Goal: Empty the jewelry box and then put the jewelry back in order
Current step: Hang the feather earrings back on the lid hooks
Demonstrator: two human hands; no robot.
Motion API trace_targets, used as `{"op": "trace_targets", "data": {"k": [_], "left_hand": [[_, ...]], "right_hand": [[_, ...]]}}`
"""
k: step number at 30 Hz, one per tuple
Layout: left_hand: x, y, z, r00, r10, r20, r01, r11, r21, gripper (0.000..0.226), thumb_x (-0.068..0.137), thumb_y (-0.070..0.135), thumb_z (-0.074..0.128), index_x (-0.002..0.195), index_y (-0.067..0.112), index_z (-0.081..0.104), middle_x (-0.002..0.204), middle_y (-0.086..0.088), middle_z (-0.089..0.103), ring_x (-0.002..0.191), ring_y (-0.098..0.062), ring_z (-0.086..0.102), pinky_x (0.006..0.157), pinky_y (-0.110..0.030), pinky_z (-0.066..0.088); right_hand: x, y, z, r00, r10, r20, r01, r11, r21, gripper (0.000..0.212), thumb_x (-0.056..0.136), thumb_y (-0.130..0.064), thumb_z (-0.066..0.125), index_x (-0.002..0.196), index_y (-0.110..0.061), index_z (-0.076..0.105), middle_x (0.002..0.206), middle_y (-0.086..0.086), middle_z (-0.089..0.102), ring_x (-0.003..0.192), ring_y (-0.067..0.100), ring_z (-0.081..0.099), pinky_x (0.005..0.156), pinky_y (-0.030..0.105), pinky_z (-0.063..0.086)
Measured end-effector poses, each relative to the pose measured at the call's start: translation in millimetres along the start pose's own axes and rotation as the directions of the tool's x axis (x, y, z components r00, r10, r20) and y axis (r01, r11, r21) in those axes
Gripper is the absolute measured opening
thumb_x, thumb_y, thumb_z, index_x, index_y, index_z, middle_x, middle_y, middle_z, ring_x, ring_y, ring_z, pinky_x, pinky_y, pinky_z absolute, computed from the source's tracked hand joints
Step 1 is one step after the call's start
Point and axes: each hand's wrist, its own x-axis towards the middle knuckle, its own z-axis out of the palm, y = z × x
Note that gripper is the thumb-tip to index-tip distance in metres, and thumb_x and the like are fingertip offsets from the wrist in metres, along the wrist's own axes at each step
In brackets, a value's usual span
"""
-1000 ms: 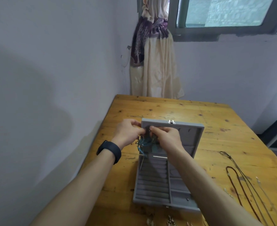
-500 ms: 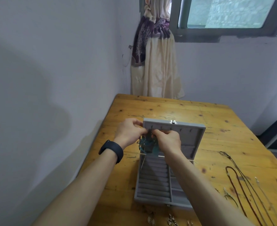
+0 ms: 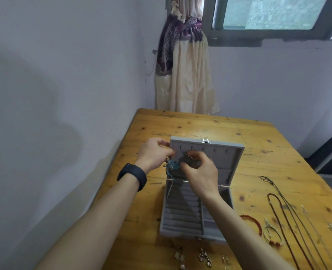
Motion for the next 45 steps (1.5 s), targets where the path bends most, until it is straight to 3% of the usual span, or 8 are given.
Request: {"op": "trace_targets", "data": {"k": [6,13,20,25,34,38,41,45], "left_hand": [[-2.5,-1.6,-1.0,1.000,0.012,0.008,-0.012,1.000,-0.017,0.020,0.083,0.032,0.077,0.100,0.027,0.068,0.089,0.005,0.074,0.078,-0.010,0.069,0.067,-0.027,0.052],[-4.2,-0.5,-3.4,0.999,0.036,0.034,-0.036,0.999,-0.023,0.018,0.084,0.031,0.077,0.091,0.034,0.061,0.089,0.007,0.073,0.083,-0.010,0.068,0.069,-0.027,0.052],[-5.3,-2.0,-4.0,0.998,0.041,0.045,-0.038,0.998,-0.050,0.019,0.085,0.032,0.076,0.100,0.029,0.064,0.088,0.006,0.073,0.079,-0.012,0.069,0.066,-0.027,0.052],[-4.6,-2.8,-3.4,0.999,0.038,0.039,-0.036,0.998,-0.047,0.019,0.084,0.030,0.077,0.100,0.029,0.066,0.087,0.007,0.073,0.076,-0.011,0.070,0.068,-0.027,0.054],[-4.2,-2.8,-3.0,0.998,0.033,0.050,-0.029,0.997,-0.075,0.019,0.085,0.029,0.076,0.100,0.029,0.066,0.086,0.005,0.074,0.075,-0.013,0.071,0.064,-0.026,0.054],[-6.6,-1.4,-4.5,0.997,0.026,0.076,-0.018,0.995,-0.095,0.021,0.086,0.028,0.075,0.103,0.030,0.063,0.089,0.004,0.074,0.080,-0.017,0.071,0.063,-0.024,0.051],[-7.0,-0.2,-5.6,0.997,0.026,0.078,-0.018,0.996,-0.093,0.021,0.086,0.030,0.076,0.103,0.031,0.064,0.087,0.004,0.075,0.081,-0.019,0.072,0.070,-0.032,0.057],[-6.2,-0.5,-7.1,0.996,0.022,0.090,-0.014,0.996,-0.089,0.018,0.086,0.029,0.076,0.099,0.033,0.063,0.087,0.002,0.076,0.085,-0.023,0.071,0.078,-0.043,0.058]], "right_hand": [[0.8,2.6,5.4,0.996,-0.074,-0.044,0.058,0.956,-0.287,0.019,0.092,-0.029,0.068,0.109,-0.019,0.068,0.110,0.005,0.061,0.099,0.027,0.063,0.089,0.039,0.052],[-0.8,10.8,-8.7,0.977,-0.214,-0.022,0.176,0.855,-0.488,0.020,0.095,-0.028,0.064,0.109,-0.014,0.068,0.108,0.011,0.064,0.093,0.039,0.064,0.075,0.039,0.048],[6.1,8.8,-10.8,0.906,-0.405,-0.121,0.308,0.829,-0.467,0.009,0.095,-0.012,0.064,0.103,-0.009,0.067,0.099,0.011,0.062,0.073,0.039,0.063,0.063,0.031,0.037],[2.5,22.0,-8.6,0.939,-0.343,0.005,0.292,0.791,-0.538,0.014,0.096,-0.024,0.063,0.105,-0.014,0.067,0.095,0.010,0.070,0.080,0.039,0.066,0.062,0.034,0.041],[10.4,6.0,-5.3,0.952,-0.067,0.298,0.245,0.752,-0.612,0.035,0.094,-0.048,0.045,0.097,-0.028,0.074,0.089,0.002,0.075,0.090,0.030,0.066,0.086,0.038,0.044],[7.3,15.3,-11.2,0.964,-0.153,0.218,0.246,0.826,-0.508,0.025,0.089,-0.041,0.060,0.103,-0.024,0.071,0.099,0.002,0.075,0.091,0.030,0.068,0.082,0.040,0.054],[-1.1,18.8,-8.0,0.963,-0.234,0.136,0.270,0.785,-0.558,0.021,0.091,-0.039,0.062,0.104,-0.023,0.065,0.107,0.002,0.071,0.095,0.031,0.066,0.082,0.040,0.048],[-4.0,15.4,3.2,0.944,-0.244,0.221,0.326,0.776,-0.539,0.026,0.092,-0.040,0.055,0.111,-0.031,0.071,0.116,-0.006,0.070,0.104,0.025,0.063,0.087,0.038,0.046]]}}
